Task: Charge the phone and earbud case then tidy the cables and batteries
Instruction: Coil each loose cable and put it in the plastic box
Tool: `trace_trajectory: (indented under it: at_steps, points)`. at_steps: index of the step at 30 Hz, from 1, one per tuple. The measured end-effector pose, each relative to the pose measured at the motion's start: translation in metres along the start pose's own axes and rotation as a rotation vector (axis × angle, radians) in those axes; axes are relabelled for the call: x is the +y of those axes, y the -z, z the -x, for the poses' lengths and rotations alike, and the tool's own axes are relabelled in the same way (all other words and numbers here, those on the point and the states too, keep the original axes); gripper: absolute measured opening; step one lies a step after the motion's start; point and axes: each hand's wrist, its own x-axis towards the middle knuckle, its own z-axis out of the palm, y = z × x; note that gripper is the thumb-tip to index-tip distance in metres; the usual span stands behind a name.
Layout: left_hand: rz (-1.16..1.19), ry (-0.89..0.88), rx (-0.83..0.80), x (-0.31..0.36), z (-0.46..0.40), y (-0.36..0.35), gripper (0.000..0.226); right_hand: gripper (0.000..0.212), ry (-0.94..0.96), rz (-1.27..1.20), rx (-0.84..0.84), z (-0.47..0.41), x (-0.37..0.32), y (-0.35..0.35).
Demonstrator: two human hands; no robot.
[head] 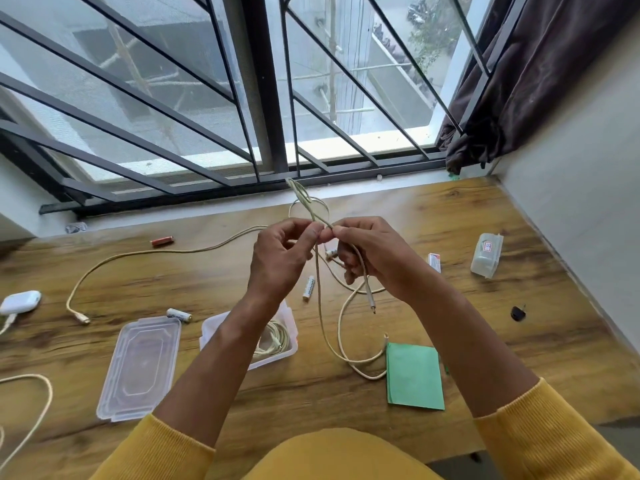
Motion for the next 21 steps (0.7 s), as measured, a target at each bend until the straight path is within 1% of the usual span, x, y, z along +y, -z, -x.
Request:
trace_trajectory:
  at_steps: [3,6,9,13,17,21]
  points:
    - [0.010,-0.071,0.014,0.005,0.003,0.009,0.012,0.028,0.028,0.009,0.028,0.000,-0.003,-0.007]
    - [0.004,-0.074,0.078,0.003,0.008,0.022,0.010,0.028,0.068,-0.037,0.075,0.002,-0.007,-0.012]
    - [-0.015,-0.030,0.178,-0.004,0.014,0.035,0.011,0.027,0.109,-0.097,0.107,0.004,-0.009,-0.017]
    - [-0.107,0.055,0.325,-0.018,0.020,0.059,0.015,0.024,0.140,-0.143,0.131,0.006,-0.009,-0.026]
    - [-0.190,0.127,0.415,-0.032,0.026,0.081,0.016,0.023,0.150,-0.191,0.159,0.009,-0.004,-0.038]
    - [-0.243,0.198,0.497,-0.047,0.033,0.103,0.021,0.024,0.160,-0.264,0.221,0.010,-0.001,-0.043]
